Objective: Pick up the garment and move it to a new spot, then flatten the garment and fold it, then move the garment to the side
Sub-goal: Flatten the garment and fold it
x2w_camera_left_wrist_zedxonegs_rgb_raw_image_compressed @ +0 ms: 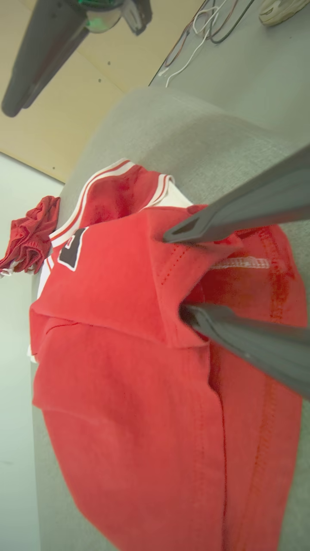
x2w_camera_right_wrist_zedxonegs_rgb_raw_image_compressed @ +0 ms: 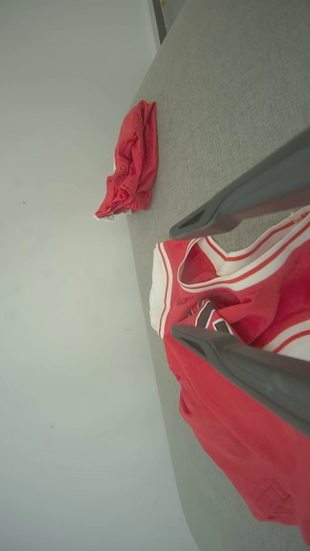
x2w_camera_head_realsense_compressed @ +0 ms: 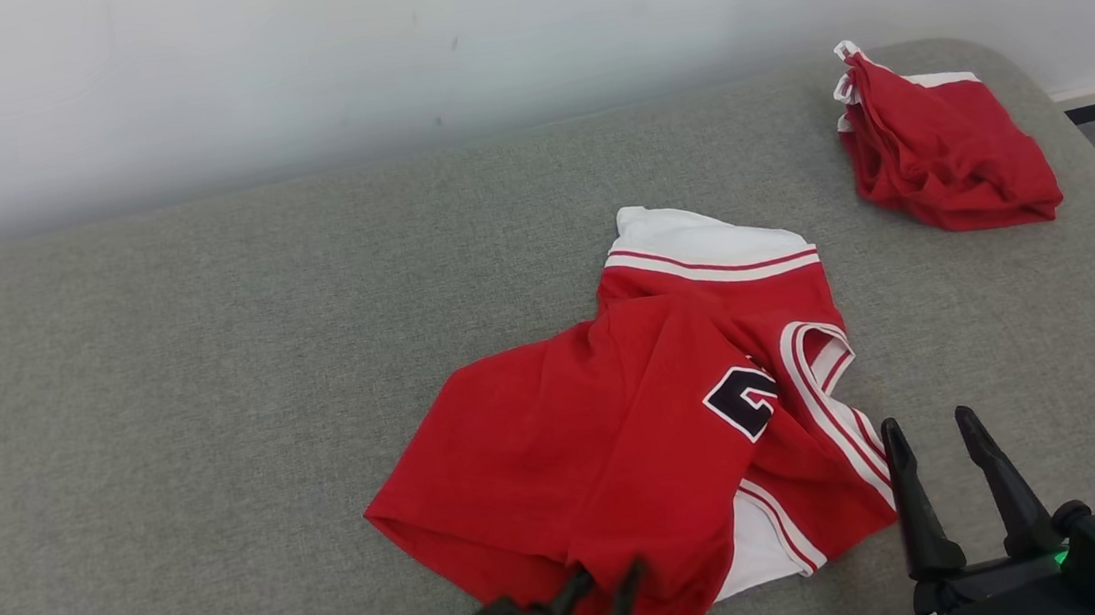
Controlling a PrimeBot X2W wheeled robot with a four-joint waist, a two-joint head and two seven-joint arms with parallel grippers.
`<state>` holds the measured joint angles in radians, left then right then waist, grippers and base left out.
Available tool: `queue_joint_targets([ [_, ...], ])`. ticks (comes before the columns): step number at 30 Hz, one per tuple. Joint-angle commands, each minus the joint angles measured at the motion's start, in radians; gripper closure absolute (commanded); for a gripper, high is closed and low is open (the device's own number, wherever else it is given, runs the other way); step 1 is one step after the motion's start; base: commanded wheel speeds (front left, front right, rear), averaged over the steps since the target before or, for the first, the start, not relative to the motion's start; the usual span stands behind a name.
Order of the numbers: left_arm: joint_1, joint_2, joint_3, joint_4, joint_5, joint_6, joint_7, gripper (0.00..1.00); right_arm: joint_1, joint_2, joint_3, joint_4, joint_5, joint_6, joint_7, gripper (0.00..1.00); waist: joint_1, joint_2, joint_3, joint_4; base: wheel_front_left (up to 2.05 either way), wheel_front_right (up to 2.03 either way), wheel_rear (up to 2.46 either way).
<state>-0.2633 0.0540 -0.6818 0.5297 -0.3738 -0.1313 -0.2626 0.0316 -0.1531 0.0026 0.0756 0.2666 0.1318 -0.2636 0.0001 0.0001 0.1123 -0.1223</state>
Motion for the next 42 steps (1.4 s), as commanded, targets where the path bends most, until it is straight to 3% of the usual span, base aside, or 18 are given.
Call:
queue_joint_targets([
  [1,-0.012,-0.001,0.026,-0.024,-0.009,0.002,-0.003,1.00,0.004,-0.001,-0.007,-0.004,-0.004,-0.003,-0.001,0.00,-0.0001,-0.0001,-0.004,0.007,0.00,0.00,0.00],
  [5,-0.012,0.000,0.080,-0.071,0.016,0.002,-0.003,1.00,0.014,0.004,-0.015,-0.001,-0.008,-0.003,-0.001,0.00,-0.0001,-0.0001,-0.012,0.025,0.00,0.00,0.00],
  [9,-0.013,0.037,0.163,-0.151,0.058,0.002,-0.003,1.00,0.022,0.013,-0.015,0.002,-0.005,-0.003,0.000,0.00,-0.0001,-0.0001,-0.021,0.061,0.00,0.00,0.00],
  [16,-0.071,0.154,0.287,-0.262,0.086,0.002,-0.003,1.00,0.015,0.024,-0.011,0.019,-0.007,-0.003,0.000,0.00,-0.0001,-0.0001,-0.027,0.105,0.00,0.00,0.00],
  [28,-0.325,0.423,0.304,-0.166,0.003,0.002,0.019,1.00,-0.031,0.027,-0.005,0.049,0.002,-0.003,0.000,0.00,-0.0001,-0.0001,0.025,0.040,0.00,0.00,0.00],
  [34,-0.390,0.472,0.270,-0.073,-0.006,0.002,0.019,1.00,-0.038,0.034,-0.008,0.062,0.000,-0.003,0.000,0.00,-0.0001,-0.0001,0.044,0.000,0.00,0.00,0.00],
  [35,-0.397,0.470,0.267,-0.057,-0.011,0.002,0.018,0.87,-0.041,0.035,-0.007,0.062,-0.001,-0.003,0.000,0.00,-0.0001,-0.0001,0.046,-0.004,0.00,0.00,0.00],
  [36,-0.402,0.469,0.264,-0.041,-0.012,0.002,0.016,0.58,-0.042,0.034,-0.006,0.064,-0.001,-0.003,0.000,0.00,-0.0001,-0.0001,0.047,-0.007,0.00,0.00,0.00],
  [37,-0.405,0.467,0.261,-0.022,-0.009,0.002,0.014,0.00,-0.043,0.034,-0.006,0.065,0.000,-0.003,0.000,0.00,-0.0001,-0.0001,0.047,-0.010,0.00,0.00,0.00],
  [42,-0.399,0.454,0.257,0.045,-0.006,0.004,0.004,0.00,-0.035,0.034,-0.013,0.068,-0.001,-0.003,0.000,0.00,-0.0001,-0.0001,0.037,-0.008,0.00,0.00,0.00],
])
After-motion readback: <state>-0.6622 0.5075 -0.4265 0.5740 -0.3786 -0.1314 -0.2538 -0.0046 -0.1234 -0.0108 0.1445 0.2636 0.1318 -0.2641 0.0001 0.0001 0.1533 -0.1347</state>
